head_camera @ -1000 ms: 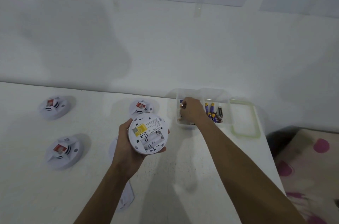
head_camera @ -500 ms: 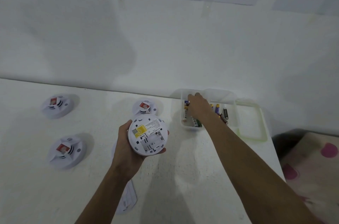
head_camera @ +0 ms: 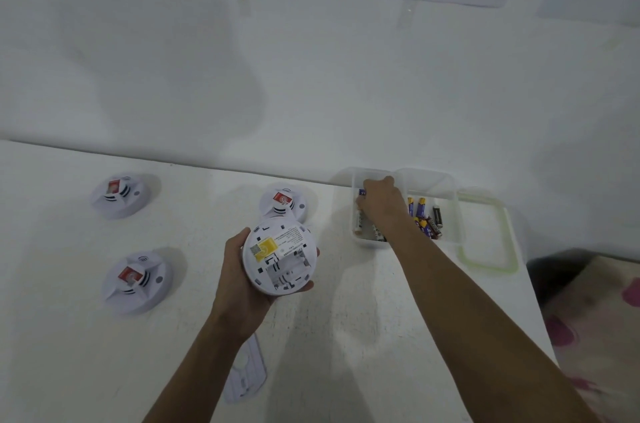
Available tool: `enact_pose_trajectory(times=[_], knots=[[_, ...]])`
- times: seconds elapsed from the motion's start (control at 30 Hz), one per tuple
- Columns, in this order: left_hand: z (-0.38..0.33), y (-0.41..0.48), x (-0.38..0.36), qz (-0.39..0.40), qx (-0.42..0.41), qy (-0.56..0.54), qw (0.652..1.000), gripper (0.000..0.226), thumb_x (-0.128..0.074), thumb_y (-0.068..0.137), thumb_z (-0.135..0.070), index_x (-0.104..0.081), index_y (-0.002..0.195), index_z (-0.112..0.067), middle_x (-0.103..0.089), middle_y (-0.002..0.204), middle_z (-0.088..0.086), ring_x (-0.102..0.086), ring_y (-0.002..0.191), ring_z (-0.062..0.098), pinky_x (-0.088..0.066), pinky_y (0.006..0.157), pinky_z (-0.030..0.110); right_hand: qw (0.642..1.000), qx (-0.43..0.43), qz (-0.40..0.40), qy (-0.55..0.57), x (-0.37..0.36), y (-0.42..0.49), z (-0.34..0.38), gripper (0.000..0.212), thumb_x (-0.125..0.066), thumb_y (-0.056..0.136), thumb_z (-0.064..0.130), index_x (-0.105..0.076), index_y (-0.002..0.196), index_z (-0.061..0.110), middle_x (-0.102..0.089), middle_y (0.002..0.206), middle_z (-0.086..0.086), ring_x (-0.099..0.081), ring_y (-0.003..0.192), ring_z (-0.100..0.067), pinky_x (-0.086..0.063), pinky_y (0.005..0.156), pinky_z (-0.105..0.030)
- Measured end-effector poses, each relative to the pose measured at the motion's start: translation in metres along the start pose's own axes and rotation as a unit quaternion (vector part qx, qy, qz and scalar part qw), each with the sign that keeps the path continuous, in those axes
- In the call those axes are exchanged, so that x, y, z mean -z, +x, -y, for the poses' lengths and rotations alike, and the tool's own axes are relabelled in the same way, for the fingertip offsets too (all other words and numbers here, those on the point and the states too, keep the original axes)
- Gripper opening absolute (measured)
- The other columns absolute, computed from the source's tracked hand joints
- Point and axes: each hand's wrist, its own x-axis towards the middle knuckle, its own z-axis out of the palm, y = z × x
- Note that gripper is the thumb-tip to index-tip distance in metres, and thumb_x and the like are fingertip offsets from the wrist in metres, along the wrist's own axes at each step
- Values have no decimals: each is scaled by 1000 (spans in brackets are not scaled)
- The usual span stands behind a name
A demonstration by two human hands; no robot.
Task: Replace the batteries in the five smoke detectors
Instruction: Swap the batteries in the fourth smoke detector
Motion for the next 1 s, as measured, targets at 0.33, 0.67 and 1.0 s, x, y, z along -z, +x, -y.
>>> enact_pose_trajectory(times=[0.33, 0.67, 1.0], knots=[[0, -1, 3, -8, -3, -1, 1000, 61, -20, 97, -48, -62, 126, -14, -65, 122, 21, -64, 106, 42, -58, 70, 51, 997, 41, 41, -41, 8, 0, -1, 28, -57, 89, 13, -54, 115, 5, -50, 118, -20, -55, 94, -30, -43, 76, -29], [-11, -13, 3, -17, -11, -17, 1000, 62, -21, 98, -49, -74, 107, -18, -66, 122, 18, -61, 111, 44, -58, 75, 52, 984, 21, -110, 139, 22, -19, 1, 15, -55, 88, 15, -46, 81, 5, -50, 69, -8, -45, 61, -22, -32, 49, -28], [-35, -40, 13, 55, -11, -33, 998, 58, -21, 101, -42, -75, 106, -20, -64, 125, 17, -61, 113, 42, -51, 85, 57, 862, 36, -190, 468, 60, -113, 74, 15, -58, 88, 6, -69, 98, 9, -64, 60, 13, -52, 48, 2, -37, 52, -9]])
